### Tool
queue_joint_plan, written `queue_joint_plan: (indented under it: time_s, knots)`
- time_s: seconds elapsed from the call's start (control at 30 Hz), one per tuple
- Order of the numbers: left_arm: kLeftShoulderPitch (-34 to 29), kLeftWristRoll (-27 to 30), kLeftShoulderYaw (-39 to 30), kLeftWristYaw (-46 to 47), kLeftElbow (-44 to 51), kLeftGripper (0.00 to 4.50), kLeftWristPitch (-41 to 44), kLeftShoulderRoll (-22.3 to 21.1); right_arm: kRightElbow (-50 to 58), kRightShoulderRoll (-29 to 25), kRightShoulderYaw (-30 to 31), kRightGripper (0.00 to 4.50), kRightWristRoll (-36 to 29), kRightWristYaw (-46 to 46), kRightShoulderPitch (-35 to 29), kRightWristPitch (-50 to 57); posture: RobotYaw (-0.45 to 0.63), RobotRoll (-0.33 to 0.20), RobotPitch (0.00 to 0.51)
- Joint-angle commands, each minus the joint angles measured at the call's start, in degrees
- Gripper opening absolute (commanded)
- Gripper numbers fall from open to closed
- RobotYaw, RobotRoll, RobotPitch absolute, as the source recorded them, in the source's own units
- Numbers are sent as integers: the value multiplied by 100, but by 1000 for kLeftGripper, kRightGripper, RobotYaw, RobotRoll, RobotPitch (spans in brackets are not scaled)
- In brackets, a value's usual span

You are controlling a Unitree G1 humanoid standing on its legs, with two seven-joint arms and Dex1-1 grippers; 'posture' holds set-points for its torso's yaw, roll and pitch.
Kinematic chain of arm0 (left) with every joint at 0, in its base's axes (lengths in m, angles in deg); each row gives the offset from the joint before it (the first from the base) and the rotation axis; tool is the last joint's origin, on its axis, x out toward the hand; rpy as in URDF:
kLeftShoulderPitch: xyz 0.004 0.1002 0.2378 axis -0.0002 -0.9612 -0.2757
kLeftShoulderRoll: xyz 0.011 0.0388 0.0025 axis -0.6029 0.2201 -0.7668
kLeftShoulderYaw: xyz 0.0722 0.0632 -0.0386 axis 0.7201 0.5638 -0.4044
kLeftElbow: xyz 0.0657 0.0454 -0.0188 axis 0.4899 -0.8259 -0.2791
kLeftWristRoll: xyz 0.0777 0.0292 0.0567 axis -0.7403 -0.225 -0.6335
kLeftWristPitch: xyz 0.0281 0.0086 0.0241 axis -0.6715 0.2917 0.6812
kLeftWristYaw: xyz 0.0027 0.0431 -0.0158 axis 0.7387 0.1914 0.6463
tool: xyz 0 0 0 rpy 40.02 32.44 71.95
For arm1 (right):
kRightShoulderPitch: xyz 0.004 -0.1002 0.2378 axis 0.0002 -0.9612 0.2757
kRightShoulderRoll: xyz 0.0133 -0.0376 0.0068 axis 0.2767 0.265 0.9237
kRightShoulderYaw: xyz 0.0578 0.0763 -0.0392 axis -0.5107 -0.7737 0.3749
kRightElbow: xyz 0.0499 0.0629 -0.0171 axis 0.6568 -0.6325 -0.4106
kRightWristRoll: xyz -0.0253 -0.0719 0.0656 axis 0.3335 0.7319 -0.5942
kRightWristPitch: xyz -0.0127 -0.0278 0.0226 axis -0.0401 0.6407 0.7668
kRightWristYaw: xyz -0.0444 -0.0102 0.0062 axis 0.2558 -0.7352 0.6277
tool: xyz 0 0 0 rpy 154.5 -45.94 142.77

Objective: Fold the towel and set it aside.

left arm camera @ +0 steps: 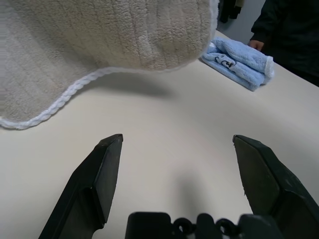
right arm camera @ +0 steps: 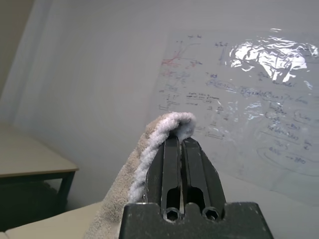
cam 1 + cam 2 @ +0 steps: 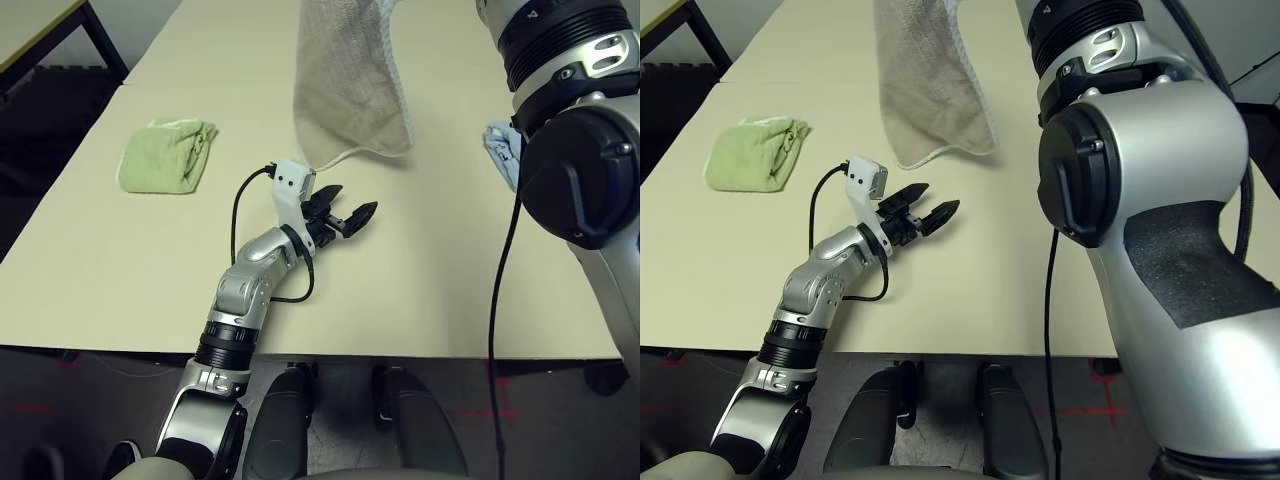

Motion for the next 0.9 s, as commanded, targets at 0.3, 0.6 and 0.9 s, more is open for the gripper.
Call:
queue_joint_plan:
  time_s: [0.3,0.6,0.9]
  knots:
    - [50,-79,84,-126,-149,4500,-100,51,156,-471,320,43,107,-1321,137,372,52,0,139]
    - [-232,-58,2,-3,206,4500,-3,-64,87,526,-471,43,-901,-1462,-14,1494,103,0,145]
    - [-293,-51,-42,126,369,4500,101,-102,85,742,-414,43,-818,-867,-397,1713,125,0,155]
